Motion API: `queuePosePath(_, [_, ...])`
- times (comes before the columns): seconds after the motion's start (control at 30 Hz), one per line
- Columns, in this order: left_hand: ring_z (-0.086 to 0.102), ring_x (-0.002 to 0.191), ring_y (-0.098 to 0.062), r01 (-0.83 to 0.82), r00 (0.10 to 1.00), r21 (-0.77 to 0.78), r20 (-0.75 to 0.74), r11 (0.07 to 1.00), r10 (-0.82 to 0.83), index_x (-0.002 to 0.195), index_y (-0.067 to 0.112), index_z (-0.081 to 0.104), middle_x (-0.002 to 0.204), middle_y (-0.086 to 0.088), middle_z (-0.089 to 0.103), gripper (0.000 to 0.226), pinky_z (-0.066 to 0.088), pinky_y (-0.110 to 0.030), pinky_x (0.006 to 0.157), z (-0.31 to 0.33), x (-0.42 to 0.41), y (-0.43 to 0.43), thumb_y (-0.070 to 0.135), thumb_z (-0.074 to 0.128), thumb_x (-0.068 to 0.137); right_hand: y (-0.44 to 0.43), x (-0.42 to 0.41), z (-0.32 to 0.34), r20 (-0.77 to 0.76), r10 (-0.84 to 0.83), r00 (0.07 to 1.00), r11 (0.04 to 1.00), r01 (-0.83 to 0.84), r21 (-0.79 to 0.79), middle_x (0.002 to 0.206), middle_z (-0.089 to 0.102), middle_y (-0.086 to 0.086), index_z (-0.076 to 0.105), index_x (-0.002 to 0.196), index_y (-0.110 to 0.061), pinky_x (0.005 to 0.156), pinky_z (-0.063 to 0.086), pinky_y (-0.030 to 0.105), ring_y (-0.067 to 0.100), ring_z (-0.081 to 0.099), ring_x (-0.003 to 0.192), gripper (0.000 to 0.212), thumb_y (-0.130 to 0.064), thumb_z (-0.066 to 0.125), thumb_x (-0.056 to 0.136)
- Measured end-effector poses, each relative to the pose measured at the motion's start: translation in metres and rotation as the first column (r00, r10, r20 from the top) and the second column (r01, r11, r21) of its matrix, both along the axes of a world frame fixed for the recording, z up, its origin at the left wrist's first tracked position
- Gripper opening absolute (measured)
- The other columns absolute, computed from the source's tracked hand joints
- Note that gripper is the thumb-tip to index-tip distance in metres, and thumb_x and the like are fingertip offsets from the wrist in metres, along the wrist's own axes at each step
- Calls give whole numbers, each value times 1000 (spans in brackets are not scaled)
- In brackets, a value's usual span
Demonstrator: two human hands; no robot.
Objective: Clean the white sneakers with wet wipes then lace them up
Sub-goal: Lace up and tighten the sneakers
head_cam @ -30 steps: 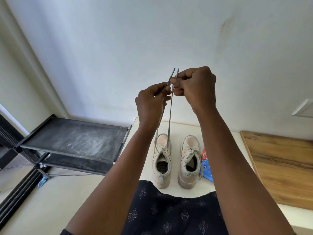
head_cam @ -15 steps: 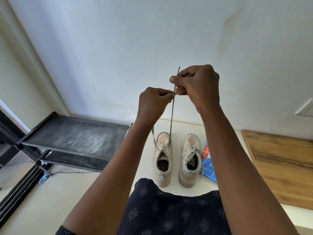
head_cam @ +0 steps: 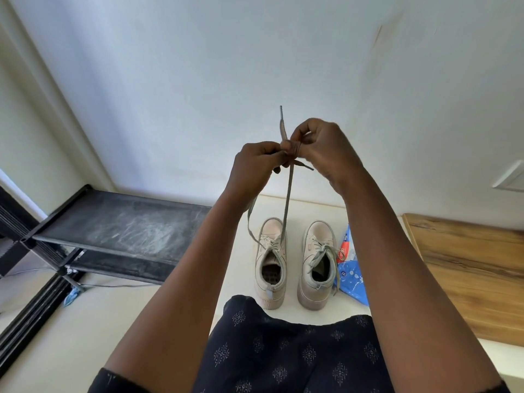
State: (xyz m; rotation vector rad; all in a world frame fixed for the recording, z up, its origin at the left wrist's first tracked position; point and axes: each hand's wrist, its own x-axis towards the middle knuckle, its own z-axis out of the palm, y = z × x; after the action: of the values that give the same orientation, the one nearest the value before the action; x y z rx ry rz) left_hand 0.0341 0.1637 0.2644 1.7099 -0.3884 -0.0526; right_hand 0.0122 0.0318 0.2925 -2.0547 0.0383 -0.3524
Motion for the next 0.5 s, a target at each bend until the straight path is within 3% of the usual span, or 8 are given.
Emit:
queuePosePath(0.1, [49,60,-10,-14,1000,-8,-11,1000,14,66,21,70,60,9,62,14,35,-25,60,-4,3,2,27,57,67,-1,-2,-10,-66,53,996,998,-52,21,82,71,10,56,81,-17,78,52,38,21,68,82,17,-21,72,81])
queuePosePath(0.23, [51,60,-10,-28,999,-48,-23,998,27,69,20,71,60,9,63,14,36,-23,58,-5,7,6,31,61,71,-2,-3,-11,-45,19,999,1000,-20,-16,73,70,4,62,82,-16,61,46,26,13,62,65,13,-10,72,78])
queuePosePath(0.33, [50,58,-11,-58,998,-66,-31,996,56,69,19,71,61,7,64,12,37,-22,58,-7,9,5,23,66,79,-2,-1,-10,15,-51,999,996,52,-78,63,68,-1,69,75,-15,58,41,17,6,58,56,15,0,67,76])
queuePosePath(0.5, [47,54,-13,-113,991,-142,-84,983,102,71,13,73,59,4,63,15,40,-22,58,-11,13,6,15,64,83,-6,1,-8,125,-197,972,970,212,-120,66,64,1,69,76,-12,69,47,24,12,56,67,21,5,57,76])
